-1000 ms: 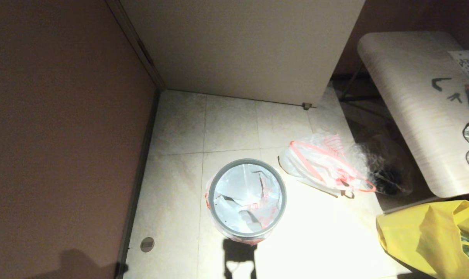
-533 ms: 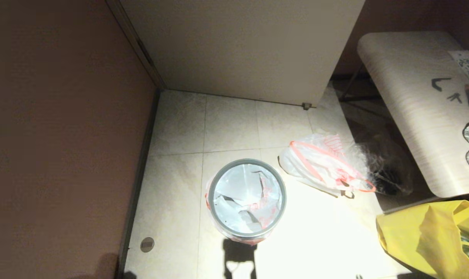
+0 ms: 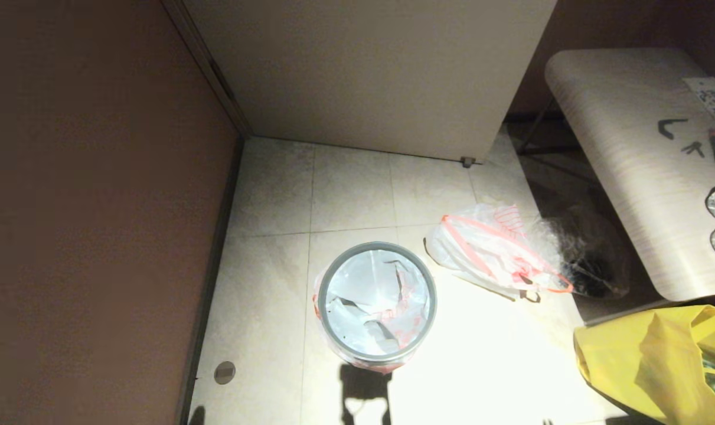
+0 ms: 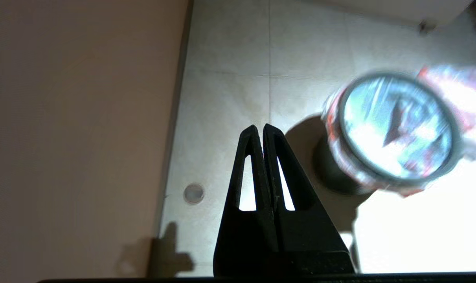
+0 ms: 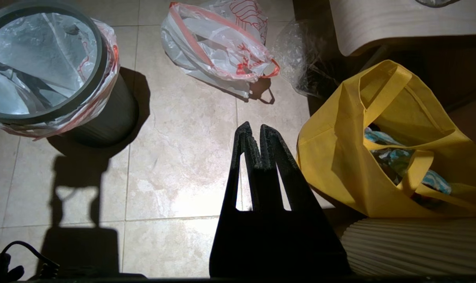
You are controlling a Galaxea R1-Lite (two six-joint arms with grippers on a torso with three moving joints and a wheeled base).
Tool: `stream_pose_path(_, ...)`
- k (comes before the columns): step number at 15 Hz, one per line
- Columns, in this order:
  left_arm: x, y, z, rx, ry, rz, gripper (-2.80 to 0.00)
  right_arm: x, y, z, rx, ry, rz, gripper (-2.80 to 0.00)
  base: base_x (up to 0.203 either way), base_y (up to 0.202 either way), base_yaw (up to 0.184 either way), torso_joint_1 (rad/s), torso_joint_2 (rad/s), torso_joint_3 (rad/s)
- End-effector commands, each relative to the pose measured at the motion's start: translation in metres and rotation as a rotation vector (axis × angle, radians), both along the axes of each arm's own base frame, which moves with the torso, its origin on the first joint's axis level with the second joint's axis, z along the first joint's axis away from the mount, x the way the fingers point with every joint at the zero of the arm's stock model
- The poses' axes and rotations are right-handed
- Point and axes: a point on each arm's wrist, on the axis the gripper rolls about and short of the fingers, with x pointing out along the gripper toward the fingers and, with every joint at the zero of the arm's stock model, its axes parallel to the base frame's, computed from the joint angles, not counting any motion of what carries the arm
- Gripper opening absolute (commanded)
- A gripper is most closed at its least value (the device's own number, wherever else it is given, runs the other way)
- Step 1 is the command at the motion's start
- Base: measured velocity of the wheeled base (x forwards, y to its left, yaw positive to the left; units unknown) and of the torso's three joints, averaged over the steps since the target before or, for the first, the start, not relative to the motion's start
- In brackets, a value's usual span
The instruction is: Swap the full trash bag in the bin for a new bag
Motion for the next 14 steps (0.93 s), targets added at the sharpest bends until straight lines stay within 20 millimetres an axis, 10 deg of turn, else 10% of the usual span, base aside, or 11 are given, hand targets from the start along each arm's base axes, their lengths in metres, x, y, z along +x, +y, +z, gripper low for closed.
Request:
stream_pose_path(1,0.005,0.0,-0.015,0.019,0.031,0.003,-2.8,0.0,0.0,0.0,0.002,0.002,0.0,-2.8,0.0,0.0,0.0,0.0,0.0,0.0)
stream_pose_path(14,0.009,-0.002,-0.028,0.021,0.057,-0.087,-2.8,0.0,0.0,0.0,0.0,0.002,0.001,-2.8,0.0,0.0,0.0,0.0,0.0,0.0)
